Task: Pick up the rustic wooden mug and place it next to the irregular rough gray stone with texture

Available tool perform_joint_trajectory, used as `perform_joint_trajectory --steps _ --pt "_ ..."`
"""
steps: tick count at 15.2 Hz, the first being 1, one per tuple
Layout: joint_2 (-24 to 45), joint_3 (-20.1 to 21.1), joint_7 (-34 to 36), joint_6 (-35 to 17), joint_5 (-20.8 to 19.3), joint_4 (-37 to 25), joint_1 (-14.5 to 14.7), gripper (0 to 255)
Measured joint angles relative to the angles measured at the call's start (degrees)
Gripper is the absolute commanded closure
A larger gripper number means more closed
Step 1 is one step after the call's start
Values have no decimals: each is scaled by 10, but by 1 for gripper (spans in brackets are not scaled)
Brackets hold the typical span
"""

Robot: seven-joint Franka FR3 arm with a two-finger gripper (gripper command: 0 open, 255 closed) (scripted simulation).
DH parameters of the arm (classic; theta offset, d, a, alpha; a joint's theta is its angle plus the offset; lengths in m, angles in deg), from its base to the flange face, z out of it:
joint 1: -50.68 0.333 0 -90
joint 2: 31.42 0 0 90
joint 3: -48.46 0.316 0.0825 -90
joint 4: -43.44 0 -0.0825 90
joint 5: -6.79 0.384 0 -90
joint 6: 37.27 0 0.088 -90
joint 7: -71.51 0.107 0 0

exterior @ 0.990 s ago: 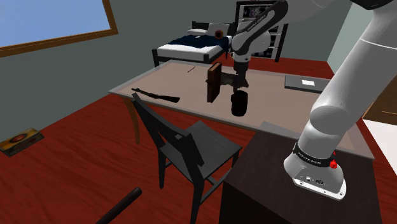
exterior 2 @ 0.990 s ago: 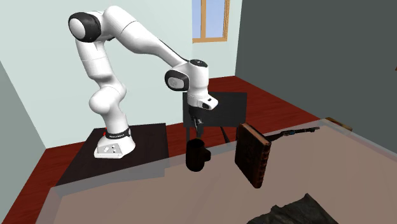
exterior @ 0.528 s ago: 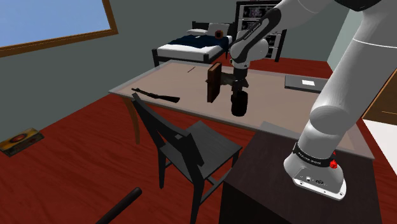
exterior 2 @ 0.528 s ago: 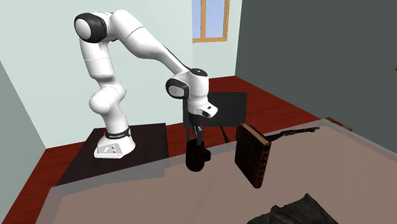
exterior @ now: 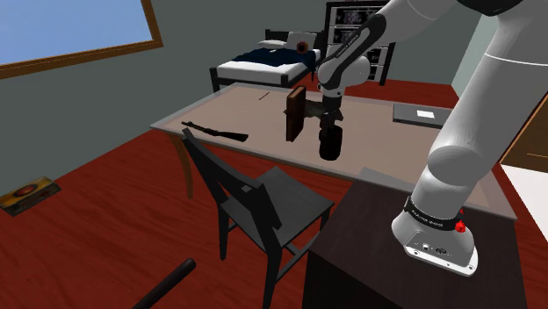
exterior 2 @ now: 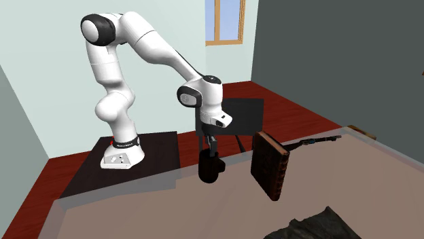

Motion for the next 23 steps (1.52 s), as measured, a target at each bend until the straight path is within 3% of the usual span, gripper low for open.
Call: perform_joint_trajectory --steps 11,23 --pt "-3 0 1 4 -2 -1 0 255" --pt "-63 4 22 97 -25 -36 -3 255"
